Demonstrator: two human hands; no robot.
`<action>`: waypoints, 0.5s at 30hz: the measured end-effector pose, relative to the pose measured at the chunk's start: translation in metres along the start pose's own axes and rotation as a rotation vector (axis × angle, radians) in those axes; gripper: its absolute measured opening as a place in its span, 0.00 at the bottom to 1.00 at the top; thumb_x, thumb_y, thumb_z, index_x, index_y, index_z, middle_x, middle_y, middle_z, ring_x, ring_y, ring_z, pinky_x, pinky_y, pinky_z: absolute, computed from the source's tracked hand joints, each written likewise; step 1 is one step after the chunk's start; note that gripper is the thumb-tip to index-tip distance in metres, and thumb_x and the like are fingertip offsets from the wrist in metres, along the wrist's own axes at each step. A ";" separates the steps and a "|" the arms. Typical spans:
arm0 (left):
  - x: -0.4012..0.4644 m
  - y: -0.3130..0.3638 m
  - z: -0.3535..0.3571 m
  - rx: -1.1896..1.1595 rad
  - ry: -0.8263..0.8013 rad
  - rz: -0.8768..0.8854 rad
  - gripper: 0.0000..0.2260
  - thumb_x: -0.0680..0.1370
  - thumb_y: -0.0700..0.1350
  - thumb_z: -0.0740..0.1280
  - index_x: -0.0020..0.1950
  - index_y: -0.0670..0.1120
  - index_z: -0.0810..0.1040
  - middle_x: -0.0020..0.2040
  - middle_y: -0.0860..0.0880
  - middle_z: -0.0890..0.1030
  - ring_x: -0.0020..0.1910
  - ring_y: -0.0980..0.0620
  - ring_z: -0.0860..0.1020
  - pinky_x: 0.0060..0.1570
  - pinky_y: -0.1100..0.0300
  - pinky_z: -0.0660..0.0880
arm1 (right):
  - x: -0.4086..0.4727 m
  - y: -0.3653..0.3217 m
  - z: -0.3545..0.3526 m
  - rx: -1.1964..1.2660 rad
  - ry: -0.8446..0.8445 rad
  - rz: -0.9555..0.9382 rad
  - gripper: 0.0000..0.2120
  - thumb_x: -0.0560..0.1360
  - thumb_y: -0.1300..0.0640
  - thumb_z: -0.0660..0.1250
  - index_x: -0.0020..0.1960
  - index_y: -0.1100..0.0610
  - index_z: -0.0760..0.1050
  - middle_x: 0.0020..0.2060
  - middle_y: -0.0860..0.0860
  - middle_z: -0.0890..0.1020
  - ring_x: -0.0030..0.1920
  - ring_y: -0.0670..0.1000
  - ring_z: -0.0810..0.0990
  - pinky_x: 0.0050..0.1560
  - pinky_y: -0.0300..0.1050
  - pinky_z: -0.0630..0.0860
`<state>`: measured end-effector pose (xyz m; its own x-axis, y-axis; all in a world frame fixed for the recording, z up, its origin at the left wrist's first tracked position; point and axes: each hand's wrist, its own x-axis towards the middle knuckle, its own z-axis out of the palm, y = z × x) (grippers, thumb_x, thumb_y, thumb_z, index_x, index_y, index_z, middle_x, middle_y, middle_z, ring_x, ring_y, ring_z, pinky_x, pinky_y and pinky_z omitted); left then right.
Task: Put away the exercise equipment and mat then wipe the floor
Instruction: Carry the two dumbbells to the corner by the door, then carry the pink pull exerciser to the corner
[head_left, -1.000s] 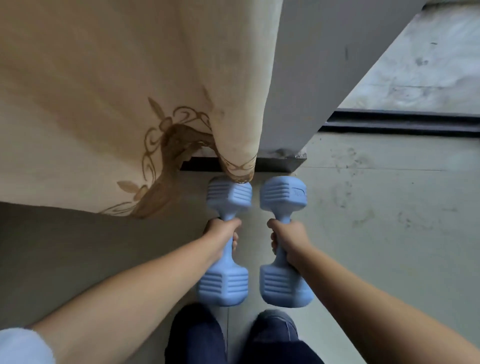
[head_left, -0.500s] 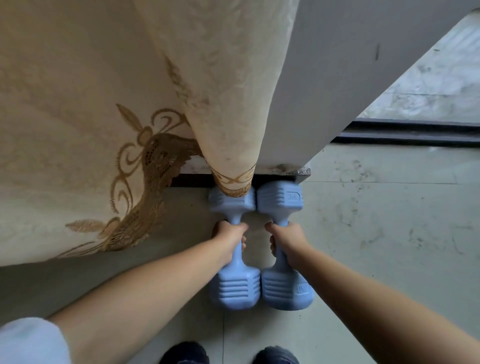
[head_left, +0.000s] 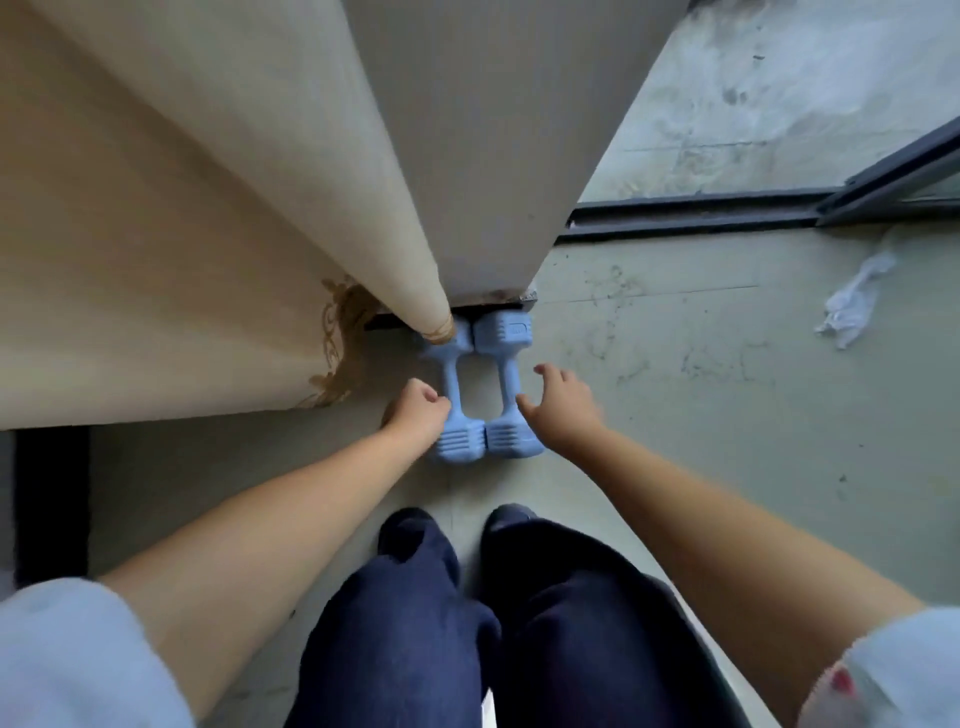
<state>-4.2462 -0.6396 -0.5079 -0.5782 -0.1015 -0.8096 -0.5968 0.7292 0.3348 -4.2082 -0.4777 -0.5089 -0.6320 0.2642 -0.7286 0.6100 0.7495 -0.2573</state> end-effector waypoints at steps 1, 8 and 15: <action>-0.029 0.007 -0.016 0.125 0.060 0.061 0.04 0.78 0.43 0.60 0.50 0.46 0.72 0.52 0.44 0.77 0.50 0.44 0.76 0.47 0.56 0.71 | -0.029 -0.005 -0.019 -0.072 0.024 -0.027 0.22 0.79 0.48 0.57 0.71 0.54 0.62 0.69 0.54 0.68 0.67 0.58 0.67 0.64 0.54 0.65; -0.245 0.043 -0.122 0.514 0.117 0.343 0.10 0.79 0.47 0.57 0.59 0.46 0.70 0.59 0.46 0.74 0.57 0.44 0.72 0.52 0.52 0.70 | -0.235 -0.052 -0.142 -0.284 0.106 -0.164 0.21 0.81 0.46 0.50 0.72 0.51 0.61 0.72 0.51 0.63 0.72 0.53 0.60 0.68 0.54 0.58; -0.369 0.054 -0.196 0.650 0.353 0.554 0.18 0.78 0.49 0.60 0.67 0.47 0.68 0.63 0.46 0.72 0.62 0.45 0.70 0.62 0.51 0.63 | -0.373 -0.099 -0.212 -0.415 0.143 -0.266 0.26 0.82 0.43 0.42 0.77 0.46 0.41 0.77 0.48 0.41 0.76 0.51 0.37 0.74 0.57 0.40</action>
<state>-4.1739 -0.6956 -0.0963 -0.8876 0.2530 -0.3849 0.1837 0.9608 0.2078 -4.1342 -0.5223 -0.0768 -0.8164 0.0901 -0.5704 0.1962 0.9723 -0.1272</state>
